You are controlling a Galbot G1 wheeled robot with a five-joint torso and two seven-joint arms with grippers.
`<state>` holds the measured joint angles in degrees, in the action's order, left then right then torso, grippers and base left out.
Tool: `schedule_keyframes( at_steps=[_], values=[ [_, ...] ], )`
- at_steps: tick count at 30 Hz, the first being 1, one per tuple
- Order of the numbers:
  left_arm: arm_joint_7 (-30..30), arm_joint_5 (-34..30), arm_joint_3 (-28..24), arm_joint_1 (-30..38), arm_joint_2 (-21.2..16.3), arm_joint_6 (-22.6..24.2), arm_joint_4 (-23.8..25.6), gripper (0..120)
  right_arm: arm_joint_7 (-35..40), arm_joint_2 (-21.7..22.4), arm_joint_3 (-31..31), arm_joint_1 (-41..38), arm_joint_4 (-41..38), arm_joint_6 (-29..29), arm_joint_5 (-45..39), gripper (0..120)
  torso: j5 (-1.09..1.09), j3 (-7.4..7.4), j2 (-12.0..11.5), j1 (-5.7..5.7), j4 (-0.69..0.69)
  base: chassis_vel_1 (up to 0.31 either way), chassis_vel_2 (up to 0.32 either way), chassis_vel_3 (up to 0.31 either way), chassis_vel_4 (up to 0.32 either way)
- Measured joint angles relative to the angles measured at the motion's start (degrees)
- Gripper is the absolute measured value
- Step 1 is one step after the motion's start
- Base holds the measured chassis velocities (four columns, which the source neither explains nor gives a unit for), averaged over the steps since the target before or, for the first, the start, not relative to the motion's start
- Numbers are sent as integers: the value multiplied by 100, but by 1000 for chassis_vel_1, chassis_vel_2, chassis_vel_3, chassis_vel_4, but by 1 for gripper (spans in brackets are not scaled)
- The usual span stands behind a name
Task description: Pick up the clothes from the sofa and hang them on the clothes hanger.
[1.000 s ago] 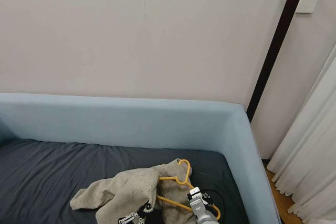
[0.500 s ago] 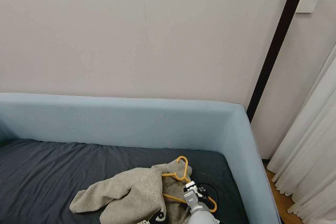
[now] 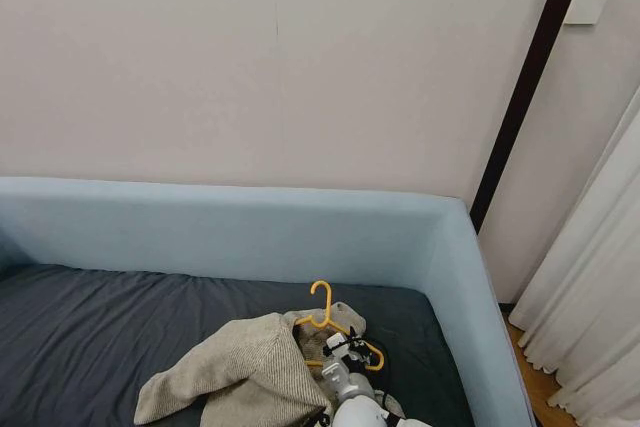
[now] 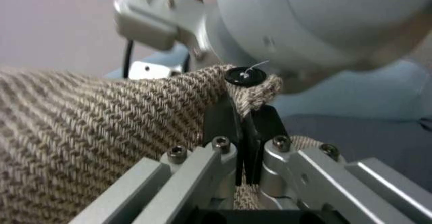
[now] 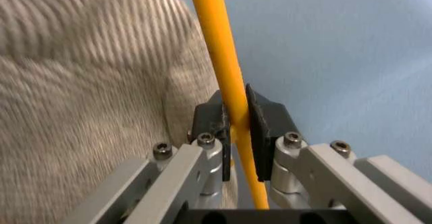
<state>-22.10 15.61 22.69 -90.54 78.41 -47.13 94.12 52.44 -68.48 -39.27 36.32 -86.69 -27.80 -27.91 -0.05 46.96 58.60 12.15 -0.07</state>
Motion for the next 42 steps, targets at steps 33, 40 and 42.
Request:
schedule_keyframes(
  at_steps=[33, 40, 42],
  values=[
    [968, -323, 228, 262, -166, -1, -200, 0, -770, -56, 1314, 481, -123, 2227, 1776, 8, 0, 0, 0, 0, -1, 0, 0, 0, 0],
    [1148, -604, 205, -159, -602, 0, 131, 27, -1017, -259, 1598, 503, 229, 2783, 2670, 8, -1, 0, 0, 0, -1, 0, 0, 0, 0],
    [1391, -668, 225, -343, -897, 0, 175, 37, -1049, -331, 1684, 500, 321, 2832, 2807, 8, -1, 0, 0, 0, 1, 0, 0, 0, 0]
  ],
)
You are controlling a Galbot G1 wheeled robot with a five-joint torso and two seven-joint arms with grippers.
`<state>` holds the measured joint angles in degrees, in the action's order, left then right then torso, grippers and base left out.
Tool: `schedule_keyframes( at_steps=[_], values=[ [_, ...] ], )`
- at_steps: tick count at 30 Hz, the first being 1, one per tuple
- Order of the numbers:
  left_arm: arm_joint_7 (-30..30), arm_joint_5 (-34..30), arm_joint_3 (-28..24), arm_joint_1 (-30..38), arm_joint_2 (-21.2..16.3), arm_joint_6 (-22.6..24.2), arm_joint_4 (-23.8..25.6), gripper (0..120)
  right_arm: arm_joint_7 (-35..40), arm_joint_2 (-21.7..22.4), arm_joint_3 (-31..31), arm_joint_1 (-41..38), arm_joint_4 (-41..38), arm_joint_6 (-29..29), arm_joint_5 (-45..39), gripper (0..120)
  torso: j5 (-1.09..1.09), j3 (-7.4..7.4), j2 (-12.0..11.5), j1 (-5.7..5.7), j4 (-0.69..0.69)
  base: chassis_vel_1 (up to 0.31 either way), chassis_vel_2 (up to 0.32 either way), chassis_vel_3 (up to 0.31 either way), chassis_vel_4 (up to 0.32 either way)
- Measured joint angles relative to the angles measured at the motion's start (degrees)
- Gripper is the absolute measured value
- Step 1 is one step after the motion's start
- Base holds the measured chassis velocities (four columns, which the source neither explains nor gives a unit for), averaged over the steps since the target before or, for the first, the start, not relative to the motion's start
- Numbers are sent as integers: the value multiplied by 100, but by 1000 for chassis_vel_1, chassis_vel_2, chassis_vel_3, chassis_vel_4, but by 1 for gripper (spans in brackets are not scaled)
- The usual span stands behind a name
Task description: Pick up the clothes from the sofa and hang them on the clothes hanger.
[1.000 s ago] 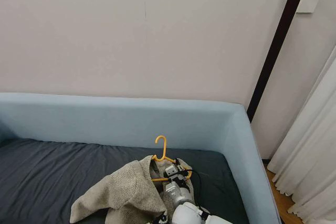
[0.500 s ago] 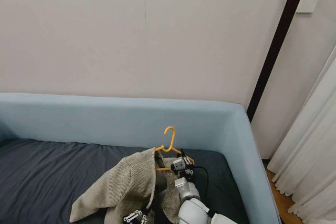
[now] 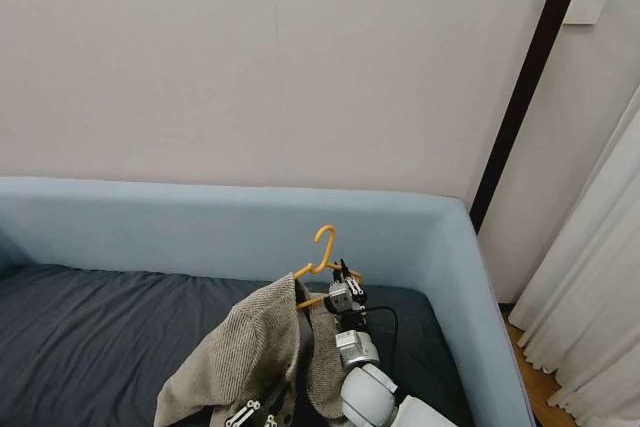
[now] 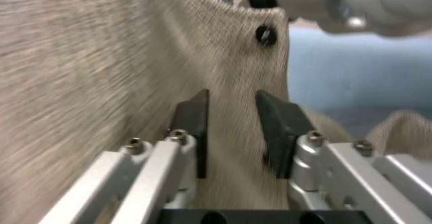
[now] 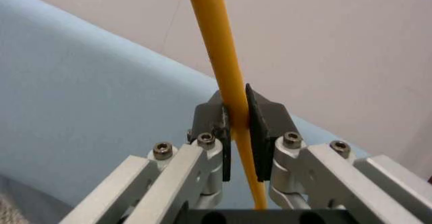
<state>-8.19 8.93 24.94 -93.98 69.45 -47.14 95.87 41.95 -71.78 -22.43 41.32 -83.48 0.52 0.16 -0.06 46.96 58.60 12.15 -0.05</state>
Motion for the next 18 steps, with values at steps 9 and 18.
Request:
schedule_keyframes(
  at_steps=[9, 18],
  values=[
    [-535, -1416, 723, -927, -1286, 2, 833, 68, -29, -122, 196, 0, 251, 13, 97, 7, 2, 0, 0, 0, -1, 0, 0, 0, 0],
    [-1663, -3096, 1015, -707, -2158, 335, 1884, 98, 62, -33, 153, 78, 312, -74, 552, 7, 2, 0, 0, 0, -3, 0, 0, 0, 0]
  ],
)
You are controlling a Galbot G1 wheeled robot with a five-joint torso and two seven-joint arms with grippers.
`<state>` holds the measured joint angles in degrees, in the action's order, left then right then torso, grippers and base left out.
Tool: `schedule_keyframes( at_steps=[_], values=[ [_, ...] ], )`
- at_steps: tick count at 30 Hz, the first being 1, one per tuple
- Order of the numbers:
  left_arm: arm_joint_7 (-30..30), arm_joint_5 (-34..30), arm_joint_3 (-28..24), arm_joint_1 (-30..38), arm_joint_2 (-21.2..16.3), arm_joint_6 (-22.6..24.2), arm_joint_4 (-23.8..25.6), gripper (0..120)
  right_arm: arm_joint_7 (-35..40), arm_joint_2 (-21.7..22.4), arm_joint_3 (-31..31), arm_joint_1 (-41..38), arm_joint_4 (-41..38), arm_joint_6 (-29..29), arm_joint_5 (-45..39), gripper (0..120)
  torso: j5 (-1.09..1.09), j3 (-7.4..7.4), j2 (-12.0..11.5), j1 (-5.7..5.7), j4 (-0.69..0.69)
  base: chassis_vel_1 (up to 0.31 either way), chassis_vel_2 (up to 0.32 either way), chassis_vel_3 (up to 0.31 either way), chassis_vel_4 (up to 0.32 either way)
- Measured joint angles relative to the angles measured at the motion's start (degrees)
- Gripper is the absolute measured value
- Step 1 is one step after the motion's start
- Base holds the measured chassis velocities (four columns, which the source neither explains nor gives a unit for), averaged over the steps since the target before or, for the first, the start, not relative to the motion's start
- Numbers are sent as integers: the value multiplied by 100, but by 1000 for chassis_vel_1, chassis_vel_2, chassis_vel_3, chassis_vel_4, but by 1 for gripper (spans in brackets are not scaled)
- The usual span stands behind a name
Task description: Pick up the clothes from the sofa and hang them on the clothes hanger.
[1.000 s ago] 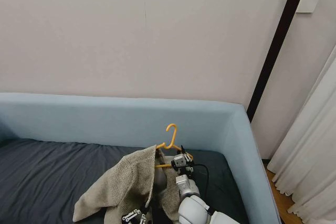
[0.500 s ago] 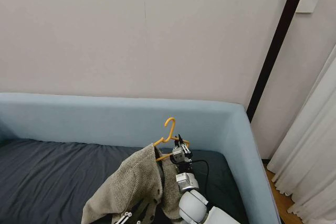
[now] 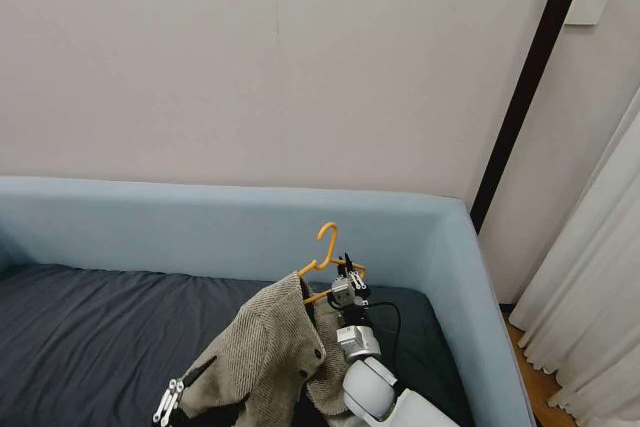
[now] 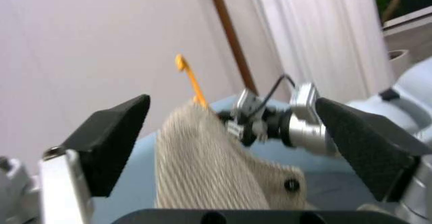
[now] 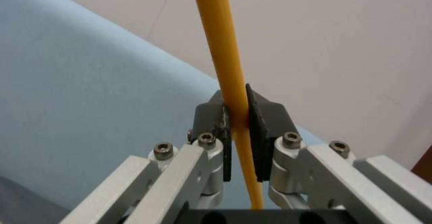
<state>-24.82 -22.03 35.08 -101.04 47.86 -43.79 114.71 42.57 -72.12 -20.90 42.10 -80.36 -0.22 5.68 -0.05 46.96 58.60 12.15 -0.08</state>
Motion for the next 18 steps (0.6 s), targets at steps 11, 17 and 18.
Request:
schedule_keyframes(
  at_steps=[11, 17, 18],
  values=[
    [549, -1512, -477, 1105, -1109, 1866, 174, 100, 96, -90, 92, 249, 64, -28, 427, 7, 0, 0, 0, 0, -3, 0, 0, 0, 0],
    [418, -2443, -506, 1354, -1899, 2772, 121, 100, 94, -418, 41, 210, 259, 121, 986, 7, -1, 0, 0, 0, 3, 0, 0, 0, 0],
    [406, -2586, -505, 1371, -2017, 2953, 162, 100, 94, -477, 40, 206, 295, 138, 1105, 7, -1, 0, 0, 0, 3, 0, 0, 0, 0]
  ],
)
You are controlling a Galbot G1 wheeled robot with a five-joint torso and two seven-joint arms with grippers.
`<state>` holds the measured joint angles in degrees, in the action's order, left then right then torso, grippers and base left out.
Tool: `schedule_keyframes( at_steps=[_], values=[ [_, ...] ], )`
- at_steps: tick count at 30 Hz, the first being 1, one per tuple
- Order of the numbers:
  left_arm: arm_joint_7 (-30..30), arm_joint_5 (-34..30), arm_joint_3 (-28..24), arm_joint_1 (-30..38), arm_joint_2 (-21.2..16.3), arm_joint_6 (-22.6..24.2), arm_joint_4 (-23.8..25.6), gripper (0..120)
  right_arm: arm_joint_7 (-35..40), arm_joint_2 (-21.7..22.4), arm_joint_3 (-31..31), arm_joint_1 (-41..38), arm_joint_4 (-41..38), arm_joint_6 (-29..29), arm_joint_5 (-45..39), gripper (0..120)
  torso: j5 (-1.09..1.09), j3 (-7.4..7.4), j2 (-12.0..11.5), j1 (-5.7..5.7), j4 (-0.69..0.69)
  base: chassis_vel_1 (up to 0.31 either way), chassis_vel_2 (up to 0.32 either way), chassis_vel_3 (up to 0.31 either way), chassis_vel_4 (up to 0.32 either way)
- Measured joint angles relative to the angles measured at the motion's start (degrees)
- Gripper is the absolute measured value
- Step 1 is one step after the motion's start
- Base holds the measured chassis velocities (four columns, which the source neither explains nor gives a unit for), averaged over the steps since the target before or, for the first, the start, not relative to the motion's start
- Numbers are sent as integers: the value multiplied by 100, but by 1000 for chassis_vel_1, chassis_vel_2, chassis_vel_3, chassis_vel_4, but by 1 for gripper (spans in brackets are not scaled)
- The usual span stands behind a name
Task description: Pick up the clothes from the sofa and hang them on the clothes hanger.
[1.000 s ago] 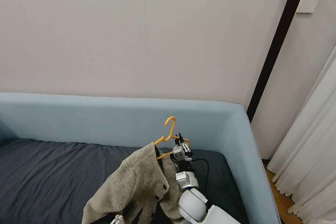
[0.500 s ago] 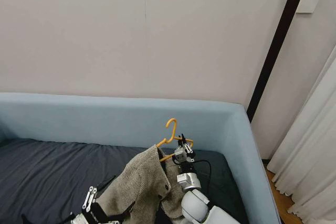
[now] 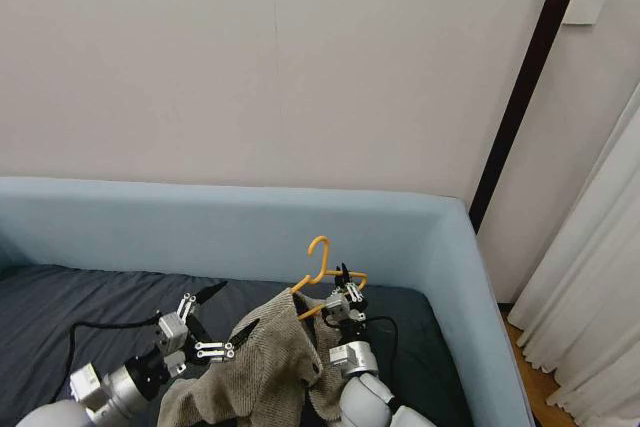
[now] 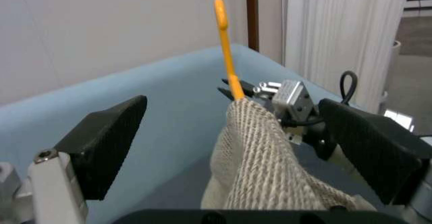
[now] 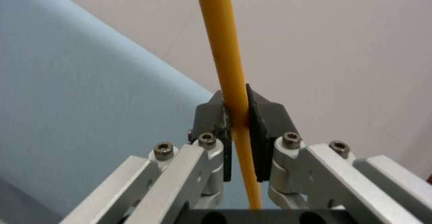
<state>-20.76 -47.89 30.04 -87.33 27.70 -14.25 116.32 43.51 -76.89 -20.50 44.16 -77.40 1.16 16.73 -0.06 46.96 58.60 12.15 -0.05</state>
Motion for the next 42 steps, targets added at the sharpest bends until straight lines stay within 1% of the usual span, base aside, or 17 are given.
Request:
schedule_keyframes(
  at_steps=[4, 5, 8, 9, 12, 13, 15, 16, 17, 18, 23, 24, 29, 30, 33, 37, 42],
  values=[
    [39, -329, -10, -7, -343, 595, 181, 100, 1, -180, -20, -28, 144, 48, 334, 7, 1, 0, 0, 0, -3, 0, 0, 0, 0],
    [39, -329, -10, -7, -343, 595, 181, 100, 1, -180, -20, -28, 144, 48, 334, 7, 1, 0, 0, 0, -3, 0, 0, 0, 0],
    [399, -384, -61, -55, -394, 1042, 317, 97, 5, -260, -69, -29, 172, 59, 449, 7, 0, 0, 0, 0, -2, 0, 0, 0, 0],
    [399, -384, -61, -55, -394, 1042, 317, 97, 5, -260, -69, -29, 172, 59, 449, 7, 0, 0, 0, 0, -2, 0, 0, 0, 0],
    [863, -381, -120, -51, -380, 1528, 388, 87, 9, -275, -63, -8, 132, 72, 570, 7, 1, 0, 0, 0, -2, 0, 0, 0, 0],
    [962, -370, -137, -39, -357, 1633, 396, 81, 12, -275, -51, -4, 113, 76, 596, 7, 1, 0, 0, 0, -2, 0, 0, 0, 0],
    [1035, -365, -152, -35, -333, 1707, 406, 77, 15, -275, -41, -1, 104, 78, 610, 7, 1, 0, 0, 0, -3, 0, 0, 0, 0],
    [1078, -365, -162, -35, -314, 1764, 412, 74, 17, -276, -37, 0, 97, 79, 616, 7, 1, 0, 0, 0, -3, 0, 0, 0, 0],
    [1108, -365, -177, -34, -279, 1828, 414, 67, 19, -277, -34, 3, 84, 80, 628, 7, 1, 0, 0, 0, -2, 0, 0, 0, 0],
    [1108, -365, -177, -34, -279, 1828, 414, 67, 19, -277, -34, 3, 84, 80, 628, 7, 1, 0, 0, 0, -2, 0, 0, 0, 0],
    [981, -427, -196, 10, -133, 1854, 307, 45, 23, -313, -46, 29, 28, 151, 779, 7, 1, 0, 0, 0, -2, 0, 0, 0, 0],
    [981, -427, -196, 10, -133, 1854, 307, 45, 23, -313, -46, 29, 28, 151, 779, 7, 1, 0, 0, 0, -2, 0, 0, 0, 0],
    [756, -435, -187, 50, -40, 1819, 88, 23, 32, -359, -126, 75, -47, 202, 826, 7, 1, 0, 0, 0, -1, 0, 0, 0, 0],
    [756, -435, -187, 50, -40, 1819, 88, 23, 32, -359, -126, 75, -47, 202, 826, 7, 1, 0, 0, 0, -1, 0, 0, 0, 0],
    [608, -447, -196, 119, 5, 1751, -45, 10, 22, -328, -147, 81, -73, 272, 827, 7, 1, 0, 0, 0, -2, 0, 0, 0, 0],
    [532, -467, -204, 167, 40, 1724, -119, 9, 1, -277, -152, 83, -105, 291, 822, 7, 1, 0, 0, 0, -2, 0, 0, 0, 0],
    [204, -477, -203, 236, 67, 1624, -256, 9, -41, -203, -157, 94, -173, 309, 730, 7, 1, 0, 0, 0, -2, 0, 0, 0, 0]
  ],
)
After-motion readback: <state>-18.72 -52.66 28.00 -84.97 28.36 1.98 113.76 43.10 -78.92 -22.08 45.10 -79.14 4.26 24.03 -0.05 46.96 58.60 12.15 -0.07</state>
